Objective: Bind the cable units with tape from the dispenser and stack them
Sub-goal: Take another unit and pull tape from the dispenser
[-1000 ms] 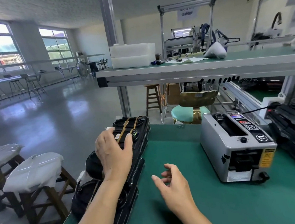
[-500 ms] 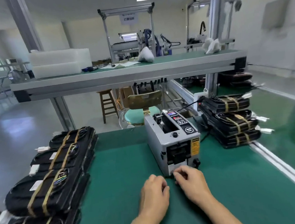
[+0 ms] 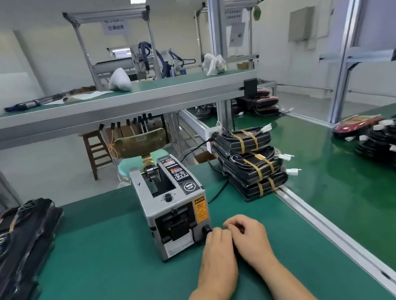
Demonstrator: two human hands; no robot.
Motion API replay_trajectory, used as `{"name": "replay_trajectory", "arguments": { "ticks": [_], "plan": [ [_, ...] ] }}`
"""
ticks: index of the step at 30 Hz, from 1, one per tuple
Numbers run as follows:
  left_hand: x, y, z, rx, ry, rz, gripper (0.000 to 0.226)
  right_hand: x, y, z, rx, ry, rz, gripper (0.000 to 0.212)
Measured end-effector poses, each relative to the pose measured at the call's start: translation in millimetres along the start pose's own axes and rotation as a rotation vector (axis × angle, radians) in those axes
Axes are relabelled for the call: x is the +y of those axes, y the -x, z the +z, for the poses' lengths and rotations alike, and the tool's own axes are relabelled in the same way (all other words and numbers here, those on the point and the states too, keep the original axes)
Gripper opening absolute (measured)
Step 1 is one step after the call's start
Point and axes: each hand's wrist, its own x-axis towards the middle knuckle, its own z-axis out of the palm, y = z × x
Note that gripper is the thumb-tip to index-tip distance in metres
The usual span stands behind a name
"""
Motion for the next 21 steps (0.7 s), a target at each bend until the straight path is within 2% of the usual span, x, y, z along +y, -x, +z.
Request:
{"name": "replay_trajectory", "arguments": {
  "ticks": [4,7,11,15,18,21],
  "plan": [
    [10,-25,11,-0.111,0.003,0.065,0.019,6,-20,-13,0.237,-0.048,0.052,0.018],
    [13,-39,15,-0.116,-0.024,0.096,0.014,-2,-41,-23,0.443,-0.083,0.002,0.011],
    [13,-46,18,-0.093,-0.042,0.111,0.017,-22,-82,-40,0.541,0.052,-0.116,0.034],
    [13,-46,18,-0.113,-0.048,0.102,0.016,-48,-129,-54,0.523,0.355,-0.228,0.061],
    [13,-47,18,-0.132,-0.053,0.081,0.018,-67,-164,-54,0.395,0.616,-0.29,0.084],
    [12,-47,19,-0.123,-0.042,0.072,0.019,-81,-190,-47,0.239,0.801,-0.29,0.097]
  ]
}}
